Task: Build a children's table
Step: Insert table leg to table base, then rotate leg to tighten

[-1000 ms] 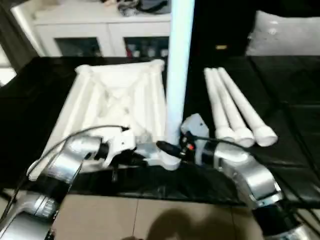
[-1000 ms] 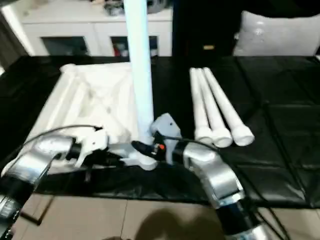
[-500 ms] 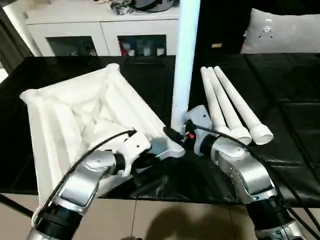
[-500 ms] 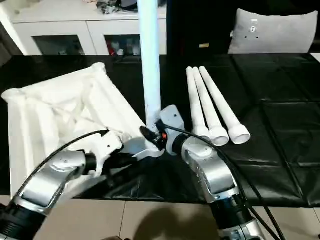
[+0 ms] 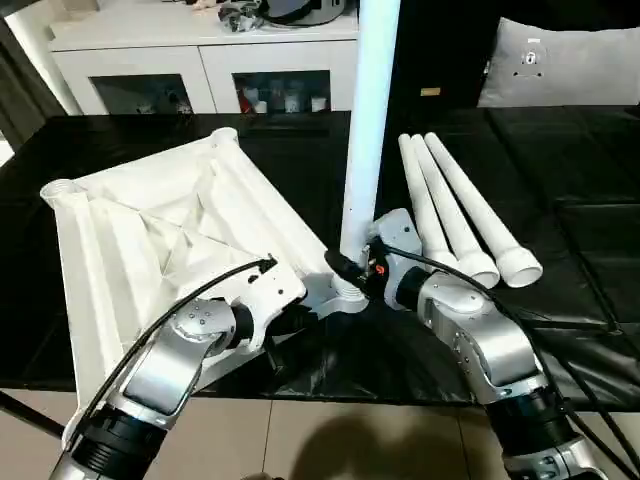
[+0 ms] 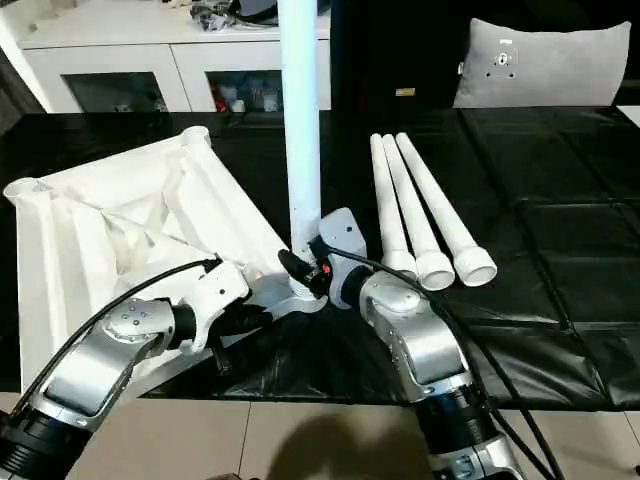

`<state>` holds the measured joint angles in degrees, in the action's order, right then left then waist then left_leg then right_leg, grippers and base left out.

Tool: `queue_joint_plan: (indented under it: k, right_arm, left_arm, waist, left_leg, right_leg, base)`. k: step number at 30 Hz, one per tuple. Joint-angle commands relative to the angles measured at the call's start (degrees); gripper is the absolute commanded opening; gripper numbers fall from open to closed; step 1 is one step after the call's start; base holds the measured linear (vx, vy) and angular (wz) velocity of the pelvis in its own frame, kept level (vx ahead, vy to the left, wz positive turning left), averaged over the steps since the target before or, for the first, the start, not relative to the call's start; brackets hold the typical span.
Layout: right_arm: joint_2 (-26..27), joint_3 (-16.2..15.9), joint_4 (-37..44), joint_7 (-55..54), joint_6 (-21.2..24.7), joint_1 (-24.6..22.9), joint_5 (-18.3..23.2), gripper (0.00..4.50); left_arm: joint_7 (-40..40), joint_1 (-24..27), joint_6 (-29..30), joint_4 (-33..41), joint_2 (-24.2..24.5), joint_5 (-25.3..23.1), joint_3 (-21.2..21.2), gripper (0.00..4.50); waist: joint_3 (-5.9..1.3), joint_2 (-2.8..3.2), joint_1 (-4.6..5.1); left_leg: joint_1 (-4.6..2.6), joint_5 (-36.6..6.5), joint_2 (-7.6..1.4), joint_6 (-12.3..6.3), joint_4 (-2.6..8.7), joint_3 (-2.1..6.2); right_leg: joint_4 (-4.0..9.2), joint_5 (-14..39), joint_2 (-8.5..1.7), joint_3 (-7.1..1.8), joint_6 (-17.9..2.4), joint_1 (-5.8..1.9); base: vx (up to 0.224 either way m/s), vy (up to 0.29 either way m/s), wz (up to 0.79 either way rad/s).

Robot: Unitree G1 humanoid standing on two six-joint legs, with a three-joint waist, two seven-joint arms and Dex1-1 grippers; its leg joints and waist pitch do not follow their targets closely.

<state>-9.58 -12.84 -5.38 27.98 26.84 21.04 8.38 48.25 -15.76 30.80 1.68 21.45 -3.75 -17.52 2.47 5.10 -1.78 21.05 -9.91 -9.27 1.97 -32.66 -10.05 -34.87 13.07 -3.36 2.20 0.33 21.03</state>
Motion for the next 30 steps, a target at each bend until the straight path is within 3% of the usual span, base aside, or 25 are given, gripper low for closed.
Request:
queue_joint_plan:
  k: [1, 3, 6, 11, 13, 15, 18, 20, 24, 28, 29, 30]
  right_arm:
    - [0.1, -1.4, -6.3, -0.5, 3.4, -2.5, -1.1, 2.47]
    - [0.1, -1.5, -6.4, -0.6, 3.0, -2.6, -1.4, 2.79]
    - [-0.4, -1.1, -6.2, -0.6, 2.5, -3.0, -1.5, 3.06]
    - [-1.2, -0.8, -4.8, -0.6, 4.5, -3.8, -1.5, 3.34]
    - [-1.9, -0.1, -3.7, -1.2, 5.6, -4.7, -1.5, 3.65]
    - [-2.2, 1.2, -1.2, -0.3, 7.2, -6.4, 0.6, 3.74]
    - [-3.6, 0.7, 0.6, 0.6, 7.3, -7.9, 0.5, 4.0]
    - [-4.1, 0.9, 1.4, 0.9, 6.6, -8.8, 0.5, 4.12]
    - [-5.9, 2.1, 3.9, 2.0, 4.1, -11.2, 0.7, 4.43]
    - [-6.9, 4.1, 6.0, 3.2, 2.2, -12.3, 2.2, 4.43]
    - [-9.1, 5.1, 8.0, 5.9, -0.8, -12.9, 2.9, 4.43]
    - [-10.0, 5.2, 8.6, 6.9, -2.1, -13.0, 2.9, 4.43]
  left_arm:
    - [0.1, -1.8, -1.5, 1.6, 0.4, -0.5, -0.6, 0.0]
    - [0.1, -1.9, -1.7, 1.5, 0.4, -0.5, -0.6, 0.0]
    - [-0.1, -2.6, -2.5, 0.5, 0.8, -0.6, -0.7, 0.0]
    - [0.0, -3.1, -3.1, -0.4, 1.3, -0.5, -0.9, 0.0]
    - [0.1, -3.3, -3.8, -1.2, 1.9, -0.7, -1.0, 0.0]
    - [0.4, -3.3, -5.1, -2.4, 2.8, -1.1, -1.3, 0.0]
    - [0.5, -3.2, -6.2, -3.3, 3.2, -1.3, -1.6, 0.0]
    - [0.8, -3.2, -7.0, -4.0, 3.6, -1.3, -1.8, 0.0]
    - [1.2, -3.9, -8.6, -5.7, 4.1, -1.2, -2.2, 0.0]
    - [2.2, -4.4, -10.3, -7.0, 4.6, -1.0, -2.5, 0.0]
    - [4.1, -4.7, -12.5, -8.3, 5.6, -0.8, -3.0, 0.0]
    - [4.7, -4.9, -13.3, -8.9, 5.9, -0.8, -3.2, 0.0]
  waist:
    - [-1.74, 0.51, 0.17]
    - [-1.95, 0.39, 0.06]
    - [-2.28, 0.69, -0.11]
    - [-2.31, 0.79, -0.29]
    - [-2.44, 0.7, -0.38]
    - [-2.36, 0.98, -0.56]
    - [-2.52, 0.84, -0.64]
    - [-2.49, 1.09, -0.57]
    - [-2.47, 0.56, -0.75]
    - [-2.59, 0.58, -0.92]
    - [-2.59, 0.87, -0.98]
    - [-2.59, 0.73, -1.08]
  left_leg:
    - [-1.01, -27.4, -3.61, 3.53, 4.86, 2.53]
    - [-0.75, -25.7, -3.59, 3.34, 4.82, 2.41]
    - [-0.6, -22.6, -3.62, 2.7, 4.61, 2.17]
    - [-0.41, -20.1, -3.51, 1.87, 4.4, 2.04]
    - [-0.2, -18.9, -3.56, 1.6, 4.4, 2.06]
    - [-0.41, -18.8, -3.5, 1.37, 4.26, 1.96]
    - [-0.17, -17.6, -3.59, 1.3, 4.29, 2.03]
    - [-0.25, -17.7, -3.52, 1.21, 4.14, 1.94]
    - [-0.25, -17.4, -3.57, 0.78, 4.1, 1.85]
    - [-0.07, -16.0, -3.5, -0.04, 3.96, 1.9]
    - [-0.12, -15.9, -3.5, -0.1, 3.87, 1.91]
    - [-0.08, -15.9, -3.48, -0.35, 3.81, 1.87]
  right_leg:
    - [6.28, 24.9, -4.75, -3.0, -7.3, 0.29]
    - [6.0, 21.6, -4.69, -2.98, -8.1, -0.06]
    - [5.48, 15.2, -4.55, -2.86, -9.8, -0.44]
    - [5.3, 13.9, -4.57, -2.73, -10.6, -0.82]
    - [5.12, 12.2, -4.58, -2.69, -10.4, -1.04]
    - [5.22, 12.7, -4.59, -2.72, -10.4, -0.91]
    - [5.0, 11.0, -4.58, -2.63, -10.0, -1.2]
    - [5.03, 10.9, -4.65, -2.61, -10.5, -1.09]
    - [5.18, 11.8, -4.67, -2.63, -10.3, -1.18]
    - [5.05, 11.6, -4.71, -2.56, -10.4, -1.29]
    - [5.06, 11.7, -4.82, -2.55, -10.5, -1.32]
    - [5.25, 12.0, -4.8, -2.55, -10.2, -1.4]
  base:
    - [0.0, 0.0, 0.0]
    - [0.0, 0.0, 0.0]
    - [0.0, 0.0, 0.0]
    - [0.0, 0.0, 0.0]
    - [0.0, 0.0, 0.0]
    - [0.0, 0.0, 0.0]
    - [0.0, 0.0, 0.0]
    - [0.0, 0.0, 0.0]
    - [0.0, 0.0, 0.0]
    - [0.0, 0.0, 0.0]
    - [0.0, 0.0, 0.0]
    - [0.0, 0.0, 0.0]
